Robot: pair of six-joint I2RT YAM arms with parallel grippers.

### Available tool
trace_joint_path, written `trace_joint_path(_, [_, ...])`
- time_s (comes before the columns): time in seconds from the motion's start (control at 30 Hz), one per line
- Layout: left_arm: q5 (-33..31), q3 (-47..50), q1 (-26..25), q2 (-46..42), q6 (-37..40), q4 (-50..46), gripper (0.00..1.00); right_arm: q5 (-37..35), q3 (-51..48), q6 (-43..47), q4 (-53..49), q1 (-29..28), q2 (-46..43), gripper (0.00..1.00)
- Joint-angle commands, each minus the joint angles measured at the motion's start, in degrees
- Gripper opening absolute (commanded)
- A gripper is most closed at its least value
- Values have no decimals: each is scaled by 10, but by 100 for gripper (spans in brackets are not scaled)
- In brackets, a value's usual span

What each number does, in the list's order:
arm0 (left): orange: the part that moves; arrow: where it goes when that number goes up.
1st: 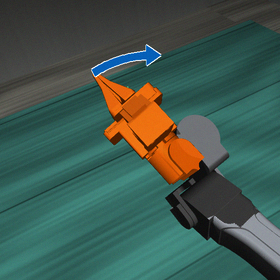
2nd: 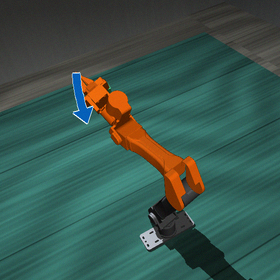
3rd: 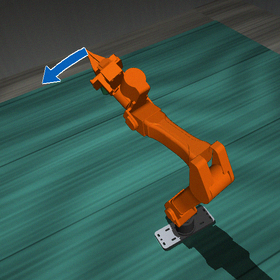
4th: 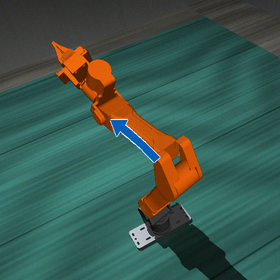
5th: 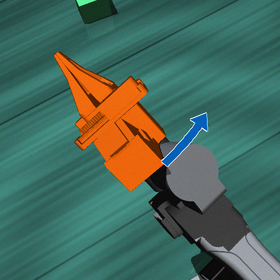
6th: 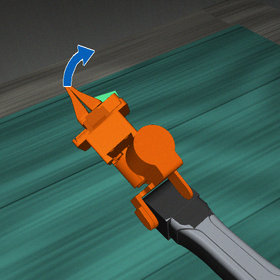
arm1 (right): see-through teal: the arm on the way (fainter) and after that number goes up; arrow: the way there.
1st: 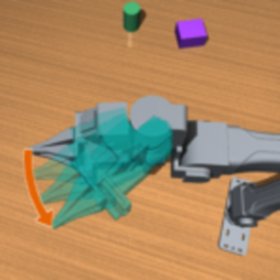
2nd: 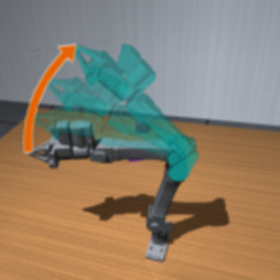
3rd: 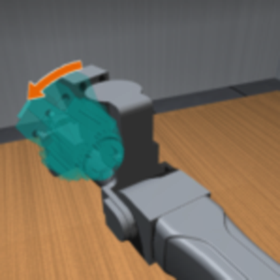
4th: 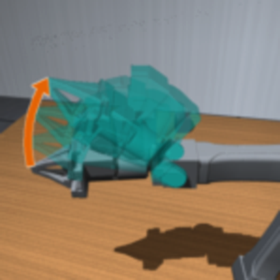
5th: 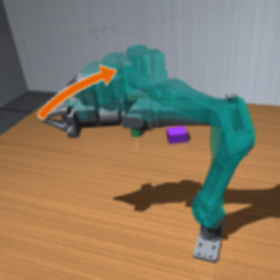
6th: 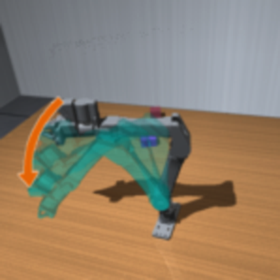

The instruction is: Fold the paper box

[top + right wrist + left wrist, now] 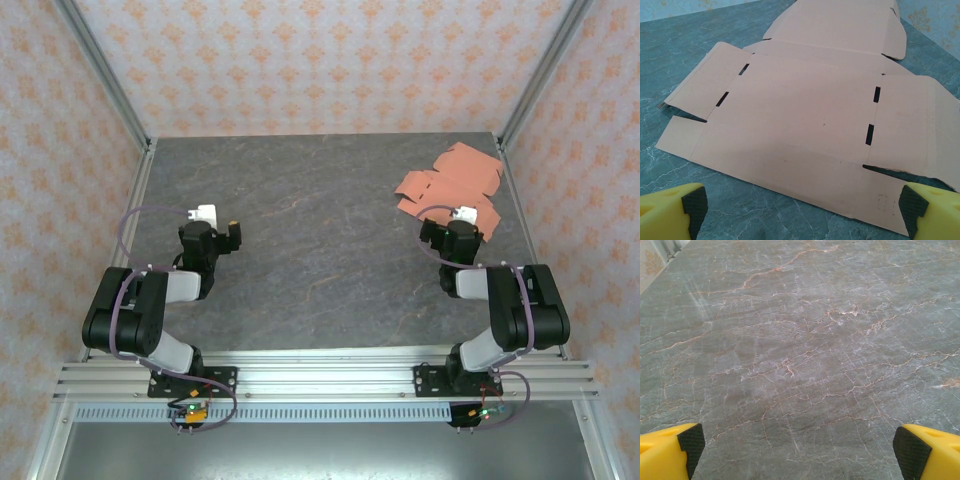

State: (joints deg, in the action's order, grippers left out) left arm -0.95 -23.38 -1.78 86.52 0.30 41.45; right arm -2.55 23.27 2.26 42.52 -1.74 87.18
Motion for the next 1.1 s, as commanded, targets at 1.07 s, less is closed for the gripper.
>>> trace_joint_path(1.07, [-101,-343,-35,-198,-333,-695,100,-141,556,-253,-710,9,146,99])
